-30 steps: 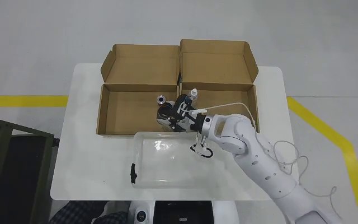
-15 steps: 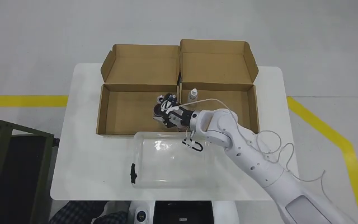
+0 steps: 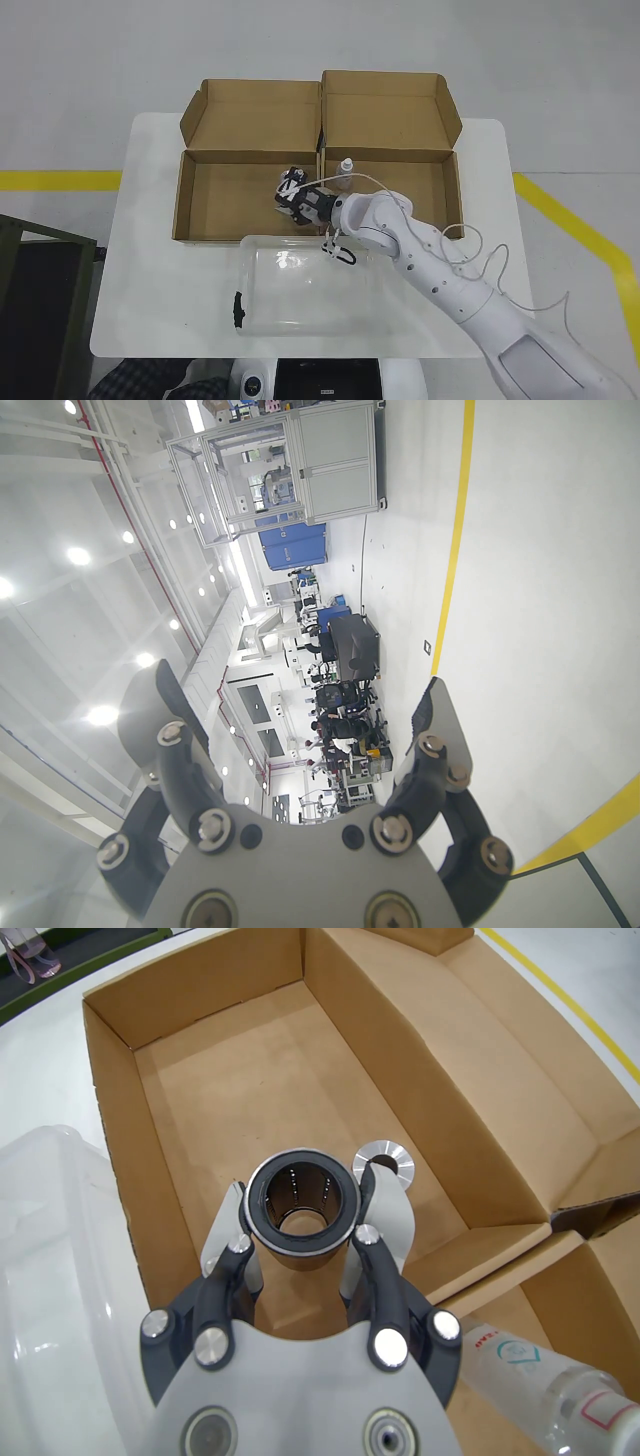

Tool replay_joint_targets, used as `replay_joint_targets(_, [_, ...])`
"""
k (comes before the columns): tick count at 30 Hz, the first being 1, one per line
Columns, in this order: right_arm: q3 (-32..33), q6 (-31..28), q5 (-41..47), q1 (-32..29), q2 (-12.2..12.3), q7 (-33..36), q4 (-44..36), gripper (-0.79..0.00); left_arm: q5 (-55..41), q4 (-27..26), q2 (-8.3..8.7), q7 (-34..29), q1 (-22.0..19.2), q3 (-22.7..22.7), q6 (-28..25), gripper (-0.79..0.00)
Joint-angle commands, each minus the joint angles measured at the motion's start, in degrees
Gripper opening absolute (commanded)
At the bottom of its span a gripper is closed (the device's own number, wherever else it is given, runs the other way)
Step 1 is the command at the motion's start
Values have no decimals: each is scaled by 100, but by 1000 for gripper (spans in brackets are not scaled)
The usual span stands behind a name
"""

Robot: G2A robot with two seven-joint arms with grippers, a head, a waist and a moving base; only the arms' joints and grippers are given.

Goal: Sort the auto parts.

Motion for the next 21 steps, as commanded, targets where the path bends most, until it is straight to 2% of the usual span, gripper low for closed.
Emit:
replay_joint_targets(1, [-17,6,-35,10,-22,4,31,-628,0,0,0,0,0,0,0,0])
replay_joint_targets(8, [-29,-13,-139,13,-82,50,106,-468,0,0,0,0,0,0,0,0])
replay_joint_targets(21, [116,-118,-302,-115,-100,203,-44,-397,0,0,0,0,0,0,0,0])
